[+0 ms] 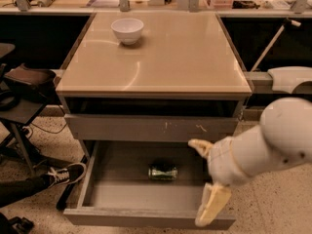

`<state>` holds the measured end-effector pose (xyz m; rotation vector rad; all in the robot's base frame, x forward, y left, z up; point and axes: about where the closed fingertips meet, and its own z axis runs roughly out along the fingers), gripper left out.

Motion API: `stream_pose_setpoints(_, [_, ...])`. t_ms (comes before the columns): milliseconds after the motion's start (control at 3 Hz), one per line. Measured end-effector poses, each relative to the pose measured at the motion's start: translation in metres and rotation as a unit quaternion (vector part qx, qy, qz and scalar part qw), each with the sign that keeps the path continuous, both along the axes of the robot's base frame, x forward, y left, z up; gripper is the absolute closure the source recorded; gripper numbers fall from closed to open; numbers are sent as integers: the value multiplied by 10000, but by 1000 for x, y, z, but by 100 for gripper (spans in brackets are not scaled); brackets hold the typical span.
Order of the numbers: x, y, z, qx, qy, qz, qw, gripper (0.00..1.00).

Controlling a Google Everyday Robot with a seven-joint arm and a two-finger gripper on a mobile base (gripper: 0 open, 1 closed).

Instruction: Pick green can from middle drawer and place on counter

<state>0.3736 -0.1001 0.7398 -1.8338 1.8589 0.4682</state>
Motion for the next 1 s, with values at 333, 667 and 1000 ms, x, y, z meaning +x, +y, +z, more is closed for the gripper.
stream_pose_setpoints(333, [-28, 34, -129, 50, 868, 112, 9962, 0])
stream_pose_setpoints(667, [-48, 63, -238, -235, 1556, 142, 9874, 0])
stream_pose_setpoints(1000, [-39, 94, -259, -164, 1632, 64, 9864, 0])
